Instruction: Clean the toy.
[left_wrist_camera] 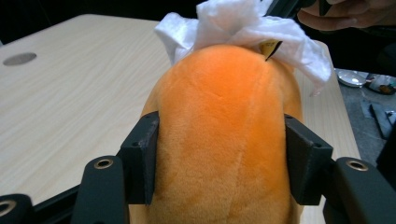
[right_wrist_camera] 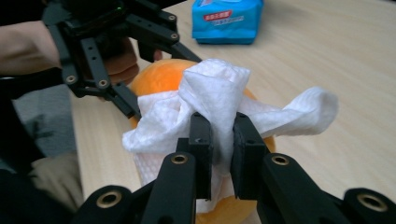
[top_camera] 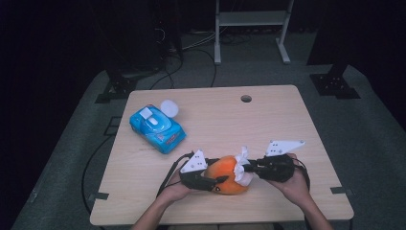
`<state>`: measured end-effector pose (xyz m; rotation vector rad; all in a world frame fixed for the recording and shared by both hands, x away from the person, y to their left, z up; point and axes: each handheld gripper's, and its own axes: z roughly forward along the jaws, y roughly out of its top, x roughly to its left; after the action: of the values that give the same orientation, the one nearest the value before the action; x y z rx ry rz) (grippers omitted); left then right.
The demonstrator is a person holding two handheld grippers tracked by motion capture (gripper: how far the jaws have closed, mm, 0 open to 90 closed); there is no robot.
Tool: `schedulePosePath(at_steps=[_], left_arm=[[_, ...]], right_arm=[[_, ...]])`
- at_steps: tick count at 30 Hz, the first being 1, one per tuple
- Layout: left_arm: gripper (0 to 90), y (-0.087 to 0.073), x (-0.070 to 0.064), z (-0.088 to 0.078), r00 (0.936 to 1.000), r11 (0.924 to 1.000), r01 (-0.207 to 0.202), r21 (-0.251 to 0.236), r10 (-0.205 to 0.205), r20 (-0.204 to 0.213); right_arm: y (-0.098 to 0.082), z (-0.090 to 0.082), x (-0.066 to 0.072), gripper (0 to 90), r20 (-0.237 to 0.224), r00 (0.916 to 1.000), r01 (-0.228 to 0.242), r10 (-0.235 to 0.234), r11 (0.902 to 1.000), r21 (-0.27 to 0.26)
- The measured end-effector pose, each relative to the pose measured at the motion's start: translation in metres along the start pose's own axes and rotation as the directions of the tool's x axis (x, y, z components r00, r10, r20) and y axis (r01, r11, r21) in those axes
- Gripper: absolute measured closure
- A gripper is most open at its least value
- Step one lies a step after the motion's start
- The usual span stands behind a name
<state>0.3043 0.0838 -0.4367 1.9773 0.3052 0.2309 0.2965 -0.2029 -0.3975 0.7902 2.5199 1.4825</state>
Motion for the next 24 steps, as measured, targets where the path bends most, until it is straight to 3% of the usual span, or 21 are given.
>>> schedulePosePath(at_steps=[2, 7, 9, 12, 13, 16, 21, 24], left_arm=[[37.0, -0.001, 0.000, -0.001, 1.0000, 1.0000, 0.001, 0.006, -0.001, 0.005], [36.4, -0.003, 0.000, -0.003, 0.9998, 0.9998, -0.004, 0.020, 0.003, 0.021], [36.2, -0.001, -0.002, -0.002, 0.9996, 0.9996, -0.016, 0.022, 0.015, 0.023], [36.1, 0.003, -0.005, 0.001, 0.9990, 0.9990, -0.035, 0.028, 0.034, 0.027], [36.0, 0.004, -0.008, 0.004, 0.9987, 0.9987, -0.042, 0.030, 0.041, 0.031], [32.5, 0.003, -0.006, 0.003, 0.9992, 0.9989, -0.026, 0.039, 0.025, 0.031], [21.1, 0.003, -0.003, 0.002, 0.9989, 0.9993, 0.022, 0.031, -0.023, 0.042], [27.7, 0.003, -0.004, 0.001, 0.9990, 0.9994, 0.002, 0.035, -0.003, 0.044]], right_arm=[[-0.001, -0.001, -0.003, 79.7, -0.015, 0.9999, -0.003, 0.004, 1.0000, 0.008], [-0.012, -0.005, -0.009, 79.9, 0.005, 0.9997, -0.024, 0.023, 0.9985, 0.049], [-0.011, -0.010, -0.009, 80.0, 0.015, 0.9996, -0.026, 0.026, 0.9993, 0.026], [-0.005, -0.013, -0.004, 80.1, -0.007, 0.9998, -0.019, 0.019, 0.9997, -0.013], [0.004, -0.009, 0.006, 80.1, -0.015, 0.9995, 0.027, -0.028, 0.9993, -0.025], [0.004, 0.002, 0.014, 79.9, -0.004, 0.9970, 0.077, -0.077, 0.9967, 0.023], [-0.003, 0.000, 0.007, 79.9, -0.022, 0.9990, 0.040, -0.040, 0.9991, 0.014], [-0.004, -0.002, 0.006, 79.8, -0.029, 0.9989, 0.038, -0.037, 0.9991, 0.019]])
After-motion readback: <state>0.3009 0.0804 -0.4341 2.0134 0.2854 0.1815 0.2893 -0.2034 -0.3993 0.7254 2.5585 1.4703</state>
